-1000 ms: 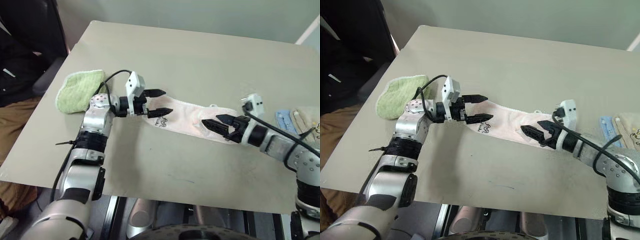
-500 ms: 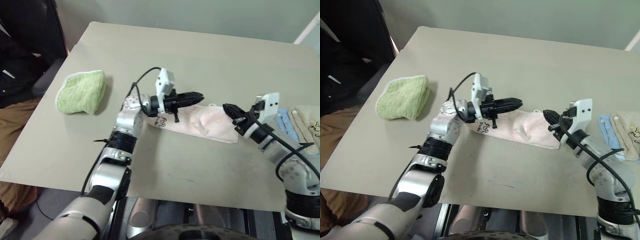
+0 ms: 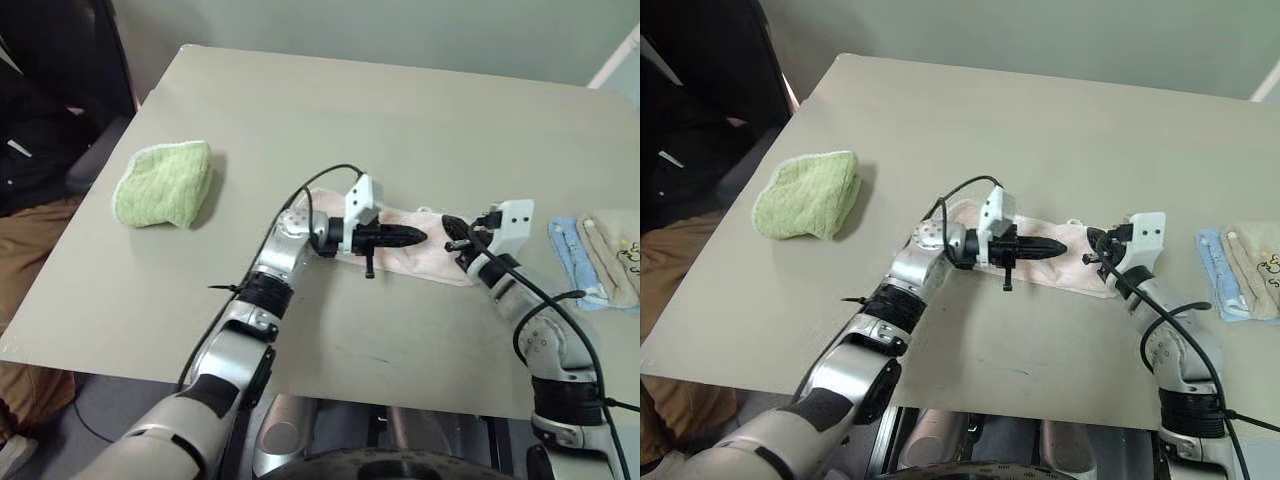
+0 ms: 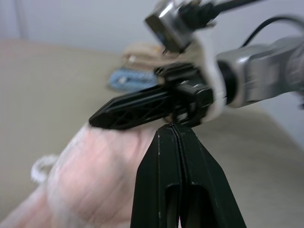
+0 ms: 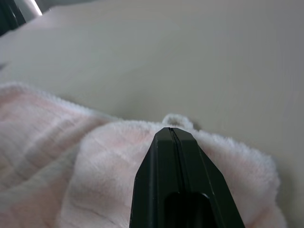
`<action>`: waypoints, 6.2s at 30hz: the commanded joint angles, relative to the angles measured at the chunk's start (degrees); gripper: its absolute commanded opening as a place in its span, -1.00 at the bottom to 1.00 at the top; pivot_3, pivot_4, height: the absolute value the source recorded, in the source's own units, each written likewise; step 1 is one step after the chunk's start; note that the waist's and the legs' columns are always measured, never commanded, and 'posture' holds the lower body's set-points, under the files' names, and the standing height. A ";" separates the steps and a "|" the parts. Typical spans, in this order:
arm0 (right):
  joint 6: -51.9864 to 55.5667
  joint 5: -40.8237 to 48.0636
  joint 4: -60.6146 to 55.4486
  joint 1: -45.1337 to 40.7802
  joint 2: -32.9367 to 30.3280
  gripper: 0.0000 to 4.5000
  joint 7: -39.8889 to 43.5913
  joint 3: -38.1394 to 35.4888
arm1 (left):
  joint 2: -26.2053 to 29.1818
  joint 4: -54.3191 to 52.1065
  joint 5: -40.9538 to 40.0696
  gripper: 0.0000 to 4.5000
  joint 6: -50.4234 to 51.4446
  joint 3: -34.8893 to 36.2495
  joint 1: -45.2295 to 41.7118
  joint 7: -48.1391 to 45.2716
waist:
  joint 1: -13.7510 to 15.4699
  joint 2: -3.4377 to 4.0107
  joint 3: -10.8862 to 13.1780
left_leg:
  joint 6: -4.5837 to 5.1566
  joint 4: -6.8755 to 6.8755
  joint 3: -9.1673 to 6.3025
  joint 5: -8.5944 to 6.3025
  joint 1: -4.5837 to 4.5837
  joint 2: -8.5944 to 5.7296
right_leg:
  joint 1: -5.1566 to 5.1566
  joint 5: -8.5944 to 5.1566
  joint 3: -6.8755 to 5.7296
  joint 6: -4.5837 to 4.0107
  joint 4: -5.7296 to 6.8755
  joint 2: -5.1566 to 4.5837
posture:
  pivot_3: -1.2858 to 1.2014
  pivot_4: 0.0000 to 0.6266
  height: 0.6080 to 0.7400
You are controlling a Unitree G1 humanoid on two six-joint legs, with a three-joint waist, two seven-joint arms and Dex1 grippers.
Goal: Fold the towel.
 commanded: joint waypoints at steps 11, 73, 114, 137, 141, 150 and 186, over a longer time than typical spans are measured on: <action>-9.75 -9.27 8.66 1.19 4.69 -1.00 0.99 1.73 | 1.47 11.24 11.33 -0.99 -13.09 -4.96 0.82 4.92 | -0.10 0.25 -0.02 | -0.26 -0.03 -0.01 -0.16 0.13 0.00 | 0.08 0.01 0.02 -0.05 -0.01 0.02 | 0.03 -0.52 1.00; 20.31 17.07 -10.57 -9.45 -4.53 1.00 6.59 -4.13 | 14.21 -18.14 -29.24 0.98 90.97 50.31 1.01 49.19 | -0.64 0.38 0.17 | -1.00 -0.32 -0.09 0.54 0.34 0.03 | 0.03 -0.47 0.00 -0.95 0.16 0.22 | 0.03 -0.52 1.00; 18.74 29.57 -17.22 -1.42 -13.85 1.00 8.72 -18.70 | 4.53 -21.52 -43.13 -0.99 91.69 42.67 -9.33 51.00 | 0.10 0.14 0.34 | -0.95 -0.38 -0.04 0.53 0.42 0.01 | 0.19 -0.59 0.08 -0.79 0.07 0.23 | 0.03 -0.52 1.00; 15.58 31.70 -21.22 6.52 -15.32 1.00 1.76 -25.25 | -8.52 1.58 -22.32 -0.99 59.91 9.27 -14.73 26.81 | 0.28 0.13 0.44 | 0.02 -0.18 0.04 0.20 0.47 -0.04 | 0.48 -0.76 0.25 0.53 -0.01 0.14 | 0.03 -0.52 1.00; 15.26 31.89 -21.40 6.95 -15.57 1.00 1.09 -25.15 | -11.08 5.64 -18.36 -0.99 53.18 7.59 -15.23 24.84 | 0.27 0.14 0.45 | 0.05 -0.19 0.07 0.16 0.43 -0.04 | 0.45 -0.68 0.25 0.75 -0.03 0.13 | 0.03 -0.52 1.00; 14.89 31.05 -21.87 7.47 -15.61 1.00 -0.96 -23.72 | -12.78 10.47 -14.10 -0.07 47.82 6.71 -14.73 20.11 | 0.28 0.16 0.47 | 0.10 -0.19 0.08 0.09 0.38 -0.05 | 0.43 -0.74 0.26 0.95 -0.04 0.13 | 0.03 -0.52 1.00; 10.32 15.79 -3.91 -8.96 -11.14 -1.00 0.40 -5.27 | 5.85 0.43 -4.90 -0.20 16.69 8.61 -8.19 15.20 | 0.15 0.27 0.46 | 0.20 -0.06 0.07 0.24 0.02 -0.03 | 0.07 -0.05 0.20 0.29 -0.02 0.10 | 0.03 -0.52 1.00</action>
